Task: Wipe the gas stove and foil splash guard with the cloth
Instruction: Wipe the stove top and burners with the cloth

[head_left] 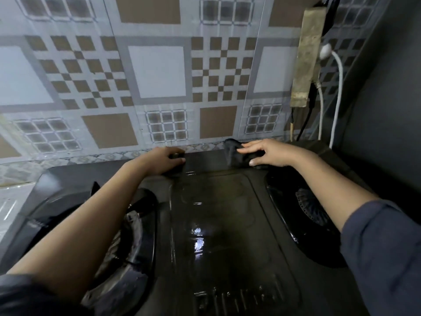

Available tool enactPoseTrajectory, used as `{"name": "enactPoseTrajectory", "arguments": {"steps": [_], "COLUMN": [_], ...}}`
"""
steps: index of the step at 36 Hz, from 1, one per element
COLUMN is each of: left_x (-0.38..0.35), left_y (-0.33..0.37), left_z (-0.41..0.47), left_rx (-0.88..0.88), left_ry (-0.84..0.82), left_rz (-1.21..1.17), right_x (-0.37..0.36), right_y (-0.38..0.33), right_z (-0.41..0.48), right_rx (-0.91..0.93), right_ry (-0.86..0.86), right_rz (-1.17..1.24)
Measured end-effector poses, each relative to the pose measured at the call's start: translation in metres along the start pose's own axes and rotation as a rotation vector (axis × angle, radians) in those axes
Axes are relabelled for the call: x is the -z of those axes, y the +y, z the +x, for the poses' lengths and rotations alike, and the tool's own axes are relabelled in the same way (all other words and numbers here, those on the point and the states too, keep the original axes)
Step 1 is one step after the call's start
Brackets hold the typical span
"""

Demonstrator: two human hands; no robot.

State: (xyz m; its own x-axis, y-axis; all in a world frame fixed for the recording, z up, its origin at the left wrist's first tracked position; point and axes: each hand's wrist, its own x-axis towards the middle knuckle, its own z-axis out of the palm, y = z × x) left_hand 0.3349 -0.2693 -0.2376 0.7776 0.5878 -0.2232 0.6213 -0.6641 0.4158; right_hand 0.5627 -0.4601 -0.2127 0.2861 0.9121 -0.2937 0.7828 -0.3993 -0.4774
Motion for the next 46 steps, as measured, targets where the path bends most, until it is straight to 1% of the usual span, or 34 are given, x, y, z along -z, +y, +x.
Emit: {"name": "enactPoseTrajectory", "arguments": {"steps": [6,14,23,27,32,35,40,46], "left_x": [0.012,0.024,0.039,0.037,0.038,0.037,0.029,0.017], "left_y": [-0.026,-0.062,-0.102,-0.103,-0.094,-0.086,-0.069,-0.051], "left_z": [-0.011,-0.026,-0.040,-0.043,-0.041,-0.038,-0.034,-0.032], "left_rx": [-0.001,0.010,0.005,-0.010,-0.017,-0.028,-0.069,-0.099], "left_ry": [0.001,0.024,0.051,0.075,0.069,0.045,0.024,0.054], "left_rz": [0.017,0.022,0.043,0.053,0.093,0.110,0.090,0.077], "right_x": [-0.032,-0.079,-0.126,-0.131,-0.122,-0.115,-0.102,-0.092], "right_y": [-0.034,-0.091,-0.164,-0.167,-0.145,-0.128,-0.099,-0.078], "right_z": [0.005,0.013,0.023,0.017,-0.006,-0.018,-0.033,-0.041], "right_rx": [0.007,-0.054,0.127,0.186,0.210,0.158,0.002,-0.305], "right_ry": [0.063,0.157,0.211,0.194,0.169,0.208,0.294,0.420], "right_rz": [-0.001,-0.023,-0.048,-0.043,-0.042,-0.076,-0.090,-0.200]}}
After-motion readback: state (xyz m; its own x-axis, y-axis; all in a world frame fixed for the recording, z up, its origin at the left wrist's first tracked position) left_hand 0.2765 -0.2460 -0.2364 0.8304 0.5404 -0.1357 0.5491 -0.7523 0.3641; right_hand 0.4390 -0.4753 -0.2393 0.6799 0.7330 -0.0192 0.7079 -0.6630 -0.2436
